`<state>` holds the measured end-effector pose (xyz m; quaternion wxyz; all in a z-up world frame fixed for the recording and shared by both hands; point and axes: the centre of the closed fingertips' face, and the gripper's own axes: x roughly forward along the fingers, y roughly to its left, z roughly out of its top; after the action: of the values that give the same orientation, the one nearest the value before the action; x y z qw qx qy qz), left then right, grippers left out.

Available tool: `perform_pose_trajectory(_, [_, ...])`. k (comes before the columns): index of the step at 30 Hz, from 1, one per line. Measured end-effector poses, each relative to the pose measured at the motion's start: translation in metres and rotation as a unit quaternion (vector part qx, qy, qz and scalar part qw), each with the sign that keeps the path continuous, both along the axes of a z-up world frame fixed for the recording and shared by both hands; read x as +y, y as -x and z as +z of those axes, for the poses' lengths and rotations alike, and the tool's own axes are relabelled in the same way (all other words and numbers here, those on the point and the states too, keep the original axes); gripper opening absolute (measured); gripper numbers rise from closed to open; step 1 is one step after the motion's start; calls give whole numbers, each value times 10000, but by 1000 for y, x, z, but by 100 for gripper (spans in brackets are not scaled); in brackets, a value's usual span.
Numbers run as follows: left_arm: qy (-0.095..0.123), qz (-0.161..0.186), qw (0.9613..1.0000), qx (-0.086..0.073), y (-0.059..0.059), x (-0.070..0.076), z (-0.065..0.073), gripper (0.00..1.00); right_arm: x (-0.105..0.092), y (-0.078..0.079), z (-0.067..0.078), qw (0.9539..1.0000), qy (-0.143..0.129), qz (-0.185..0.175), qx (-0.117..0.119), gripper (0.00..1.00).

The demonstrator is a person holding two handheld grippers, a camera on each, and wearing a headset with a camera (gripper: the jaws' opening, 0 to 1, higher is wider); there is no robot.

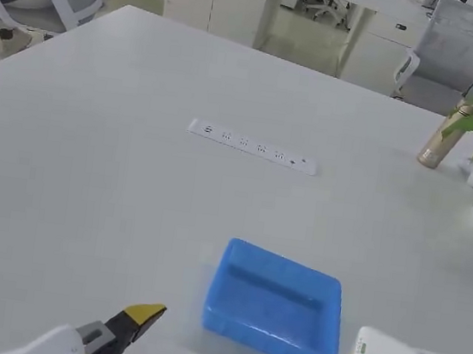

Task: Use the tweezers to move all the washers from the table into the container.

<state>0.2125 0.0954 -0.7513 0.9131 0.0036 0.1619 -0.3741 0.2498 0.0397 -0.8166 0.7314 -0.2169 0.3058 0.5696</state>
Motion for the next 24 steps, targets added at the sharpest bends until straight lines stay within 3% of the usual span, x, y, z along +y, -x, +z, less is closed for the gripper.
perform_pose_trajectory(4, [9, -17, 10000, 4, 0, -1, 0, 99, -3, -8, 19, 9998, -123, -122, -102, 4])
perform_pose_trajectory(9, [-15, -30, 10000, 3, 1, -1, -1, 99, -7, -29, 49, 9980, -430, -405, -240, 4])
perform_pose_trajectory(12, [-24, -24, 10000, 24, 1, -1, -1, 99, -12, -43, 55, 9964, -539, -594, -282, 4])
perform_pose_trajectory(18, [-63, -30, 10000, 32, 1, 0, -3, 99, -22, -74, 55, 9893, -695, -1270, -164, 4])
perform_pose_trajectory(20, [-68, -24, 10000, 48, 1, 0, -3, 99, -24, -81, 51, 9867, -714, -1460, -6, 4])
perform_pose_trajectory(23, [-95, -24, 9999, 75, 1, 1, -5, 97, -29, -91, 41, 9851, -559, -1626, 74, 4])
perform_pose_trajectory(24, [-120, -36, 9999, 93, 1, 1, -5, 95, -34, -94, 33, 9851, -368, -1679, 101, 4])
